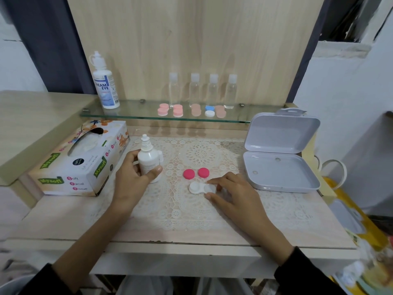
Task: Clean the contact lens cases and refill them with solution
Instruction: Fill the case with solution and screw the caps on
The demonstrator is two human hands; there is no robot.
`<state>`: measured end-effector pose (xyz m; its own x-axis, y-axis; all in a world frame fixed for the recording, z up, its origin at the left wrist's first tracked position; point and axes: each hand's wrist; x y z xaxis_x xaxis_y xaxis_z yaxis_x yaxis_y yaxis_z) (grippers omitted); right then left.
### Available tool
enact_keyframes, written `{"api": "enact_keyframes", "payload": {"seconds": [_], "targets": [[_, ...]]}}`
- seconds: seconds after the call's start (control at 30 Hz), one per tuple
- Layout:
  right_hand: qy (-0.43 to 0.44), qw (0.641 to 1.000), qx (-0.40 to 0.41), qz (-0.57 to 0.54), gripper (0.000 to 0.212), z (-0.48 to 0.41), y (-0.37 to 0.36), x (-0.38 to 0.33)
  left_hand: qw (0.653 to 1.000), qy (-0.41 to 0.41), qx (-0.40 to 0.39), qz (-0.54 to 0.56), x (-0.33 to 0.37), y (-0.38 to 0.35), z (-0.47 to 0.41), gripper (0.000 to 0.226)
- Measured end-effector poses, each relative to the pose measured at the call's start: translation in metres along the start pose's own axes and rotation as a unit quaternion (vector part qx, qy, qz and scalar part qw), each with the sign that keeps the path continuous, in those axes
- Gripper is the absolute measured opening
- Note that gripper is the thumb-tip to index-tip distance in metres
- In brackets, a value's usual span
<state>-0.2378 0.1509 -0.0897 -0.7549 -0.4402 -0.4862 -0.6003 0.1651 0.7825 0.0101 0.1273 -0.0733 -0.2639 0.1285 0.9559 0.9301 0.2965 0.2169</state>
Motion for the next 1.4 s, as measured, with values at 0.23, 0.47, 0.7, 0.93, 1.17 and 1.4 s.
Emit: {"api": "enact_keyframes", "payload": {"seconds": [0.23,0.47,0.7,0.93,1.17,1.4], "targets": [[0.004,1.0,0.001,0.006,0.033,0.0,-0.001,0.0,0.999,0.0,0.003,0.04,0.003,-0.003,0.009,0.059],[0.003,1.0,0.002,0.009,0.031,0.002,0.001,-0.002,0.96,-0.205,0.188,-0.029,0.017,-0.014,0.028,0.057],[0.005,1.0,0.001,0.012,0.029,0.002,0.001,-0.002,0.934,-0.342,0.073,-0.067,0.03,-0.034,0.031,0.036],[0.007,1.0,0.006,0.013,0.031,0.001,-0.001,-0.001,0.944,-0.199,-0.123,-0.233,-0.001,-0.05,0.008,0.037],[0.01,1.0,0.005,0.015,0.032,0.0,0.0,-0.001,0.903,-0.251,-0.146,-0.318,0.0,-0.05,0.004,0.027],[0.011,1.0,0.009,0.013,0.032,0.001,-0.001,-0.001,0.93,-0.241,-0.135,-0.243,0.007,-0.043,0.011,0.025]]}}
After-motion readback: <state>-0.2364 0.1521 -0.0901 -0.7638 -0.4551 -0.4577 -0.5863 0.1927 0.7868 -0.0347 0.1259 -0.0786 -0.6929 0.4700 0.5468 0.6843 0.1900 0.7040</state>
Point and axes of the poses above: each hand's wrist, its own z-axis away from the middle knuckle, its own y-axis out of the back of the hand, x = y × z, and after that the axes turned 2 degrees about -x, right-handed
